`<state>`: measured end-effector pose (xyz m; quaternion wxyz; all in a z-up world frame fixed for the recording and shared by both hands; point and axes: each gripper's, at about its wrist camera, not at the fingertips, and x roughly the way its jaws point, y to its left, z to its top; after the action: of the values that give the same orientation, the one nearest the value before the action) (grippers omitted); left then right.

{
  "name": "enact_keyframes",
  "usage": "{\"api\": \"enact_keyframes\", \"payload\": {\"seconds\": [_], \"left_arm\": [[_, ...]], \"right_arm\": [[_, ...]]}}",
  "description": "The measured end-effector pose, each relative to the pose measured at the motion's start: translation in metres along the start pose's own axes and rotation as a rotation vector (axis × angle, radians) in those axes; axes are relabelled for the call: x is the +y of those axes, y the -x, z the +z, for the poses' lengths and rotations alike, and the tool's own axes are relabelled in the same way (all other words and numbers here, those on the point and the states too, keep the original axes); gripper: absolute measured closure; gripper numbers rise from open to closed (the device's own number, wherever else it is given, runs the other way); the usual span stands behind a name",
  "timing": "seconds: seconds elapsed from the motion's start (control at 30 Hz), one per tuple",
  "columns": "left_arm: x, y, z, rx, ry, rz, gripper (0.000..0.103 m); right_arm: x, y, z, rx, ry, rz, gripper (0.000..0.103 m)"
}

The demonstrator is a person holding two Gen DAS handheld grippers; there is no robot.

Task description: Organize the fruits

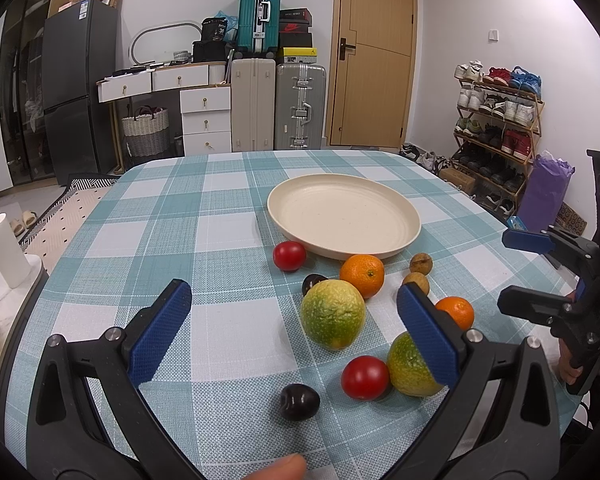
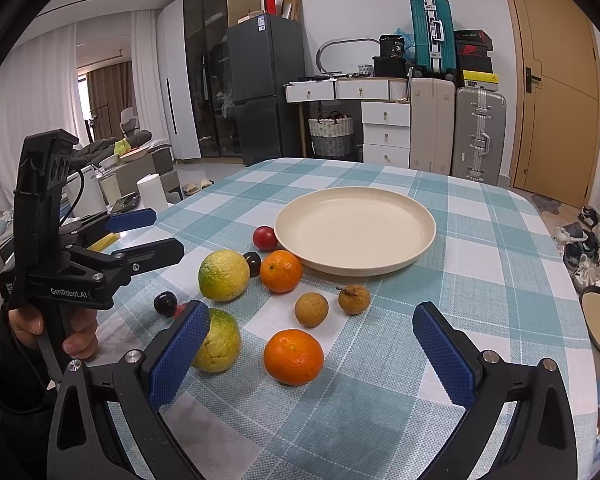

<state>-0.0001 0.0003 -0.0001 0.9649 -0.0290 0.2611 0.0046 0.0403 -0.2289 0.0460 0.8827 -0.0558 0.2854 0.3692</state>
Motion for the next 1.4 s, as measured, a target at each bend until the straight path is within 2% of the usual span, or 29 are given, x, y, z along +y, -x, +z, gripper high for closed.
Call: {"api": "enact_keyframes", "payload": {"seconds": [0.27, 0.57, 0.77, 0.9, 1.07, 1.23, 1.4], "left_arm": [[0.0, 0.0, 0.0, -0.001, -0.001, -0.002, 0.001], [0.001, -0.006, 0.0, 0.042, 0.003, 0.001, 0.001], [0.002, -0.021, -0.002, 0.101, 0.01, 0.009, 0.001], [0.0, -0.03, -0.003, 0.136, 0.011, 0.004, 0.001], [-0.002, -0.041, -0.004, 0.193, 0.006, -0.004, 0.001], [-0.006, -0.053, -0.004, 0.234, 0.005, -0.041, 0.007], [-0.009, -0.066, -0.002, 0.273, -0.002, -0.059, 0.023]], "right_arm": [[0.0, -0.004, 0.002, 0.037, -0.008, -0.038, 0.0], [0.004, -0.021, 0.001, 0.147, 0.026, -0.109, 0.0], [0.005, -0.029, -0.005, 0.218, 0.01, -0.064, 0.002], [0.003, -0.039, -0.008, 0.275, -0.009, -0.034, 0.021], [0.004, -0.046, -0.015, 0.318, -0.019, 0.011, 0.027], [0.006, -0.051, -0.016, 0.346, -0.017, 0.033, 0.036], [0.007, -0.052, -0.014, 0.346, -0.022, 0.047, 0.041]]}}
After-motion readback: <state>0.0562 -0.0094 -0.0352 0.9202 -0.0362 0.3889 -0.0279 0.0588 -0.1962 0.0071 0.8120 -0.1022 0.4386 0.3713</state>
